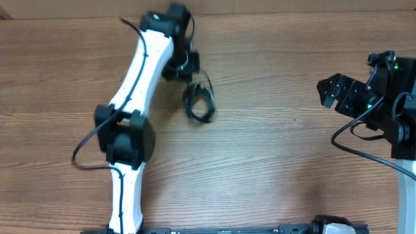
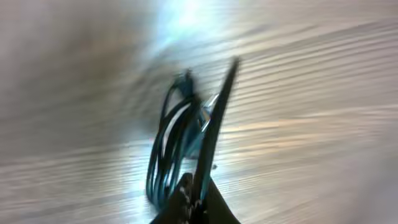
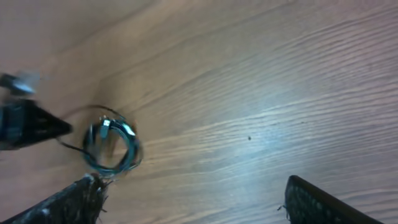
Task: Untangle cables
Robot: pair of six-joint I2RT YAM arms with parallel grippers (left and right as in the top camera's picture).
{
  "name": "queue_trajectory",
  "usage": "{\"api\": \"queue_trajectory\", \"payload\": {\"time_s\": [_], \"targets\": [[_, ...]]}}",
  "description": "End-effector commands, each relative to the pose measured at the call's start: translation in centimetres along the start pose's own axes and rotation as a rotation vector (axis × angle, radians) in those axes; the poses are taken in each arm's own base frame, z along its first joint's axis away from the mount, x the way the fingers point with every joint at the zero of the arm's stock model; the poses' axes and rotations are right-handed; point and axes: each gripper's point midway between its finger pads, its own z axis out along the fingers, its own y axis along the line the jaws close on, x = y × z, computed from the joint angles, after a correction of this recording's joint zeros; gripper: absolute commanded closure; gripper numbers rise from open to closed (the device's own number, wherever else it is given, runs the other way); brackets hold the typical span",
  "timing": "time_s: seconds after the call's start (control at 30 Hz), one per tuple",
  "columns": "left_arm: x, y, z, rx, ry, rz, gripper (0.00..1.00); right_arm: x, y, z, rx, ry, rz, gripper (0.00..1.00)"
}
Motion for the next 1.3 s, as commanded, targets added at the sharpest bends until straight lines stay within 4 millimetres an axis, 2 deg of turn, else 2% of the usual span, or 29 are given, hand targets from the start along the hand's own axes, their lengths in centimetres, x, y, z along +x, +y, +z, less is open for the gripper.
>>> {"api": "queue_trajectory", "payload": {"time_s": [0.0,0.1,0.13,0.23,0.33,0.43,0.6,0.7,0.87,1.07,1.17,1.23,1.27], "targets": [[-0.3,-4.9,-14.1,0.171,-0.32,0.18,0.96,-0.6,1.1,-0.5,-0.051,-0.024,-0.029,0.11],[1.4,-6.9,-19.2,0.257,-0.417,0.244,0.96,0.2,5.1,-1.2,-0.287,0.006,-0.179,0.1],[1.9,-7.3,-20.2,0.278,-0.435,0.259,0.96,0.4,6.1,-1.5,-0.344,0.008,-0.212,0.11],[3.5,-8.4,-22.9,0.345,-0.471,0.291,0.96,0.8,8.8,-2.8,-0.524,-0.006,-0.322,0.11],[5.4,-10.1,-25.0,0.454,-0.479,0.337,0.96,0.5,10.1,-3.5,-0.605,-0.041,-0.392,0.11],[7.2,-12.0,-27.0,0.583,-0.474,0.393,0.96,1.4,12.2,-4.7,-0.733,-0.08,-0.569,0.09],[9.1,-14.0,-29.2,0.736,-0.455,0.443,0.96,4.0,15.4,-5.7,-0.882,-0.122,-0.858,0.08],[9.9,-15.2,-30.6,0.831,-0.447,0.469,0.96,5.7,17.2,-5.6,-0.952,-0.106,-0.955,0.1],[9.8,-16.4,-32.4,0.926,-0.447,0.454,0.96,7.8,19.6,-3.9,-1.01,-0.031,-1.015,0.1],[10.6,-17.5,-34.2,1.041,-0.42,0.482,0.96,9.3,21.0,-2.5,-1.053,0.032,-1.034,0.1],[11.2,-18.1,-35.4,1.103,-0.399,0.5,0.96,9.5,21.6,-2.4,-1.071,0.023,-1.054,0.18],[11.3,-18.3,-35.8,1.123,-0.397,0.508,0.96,9.4,22.0,-2.5,-1.079,0.005,-1.067,0.35],[11.2,-18.3,-35.9,1.125,-0.397,0.505,0.96,9.2,22.1,-2.5,-1.081,-0.006,-1.071,0.38]]}}
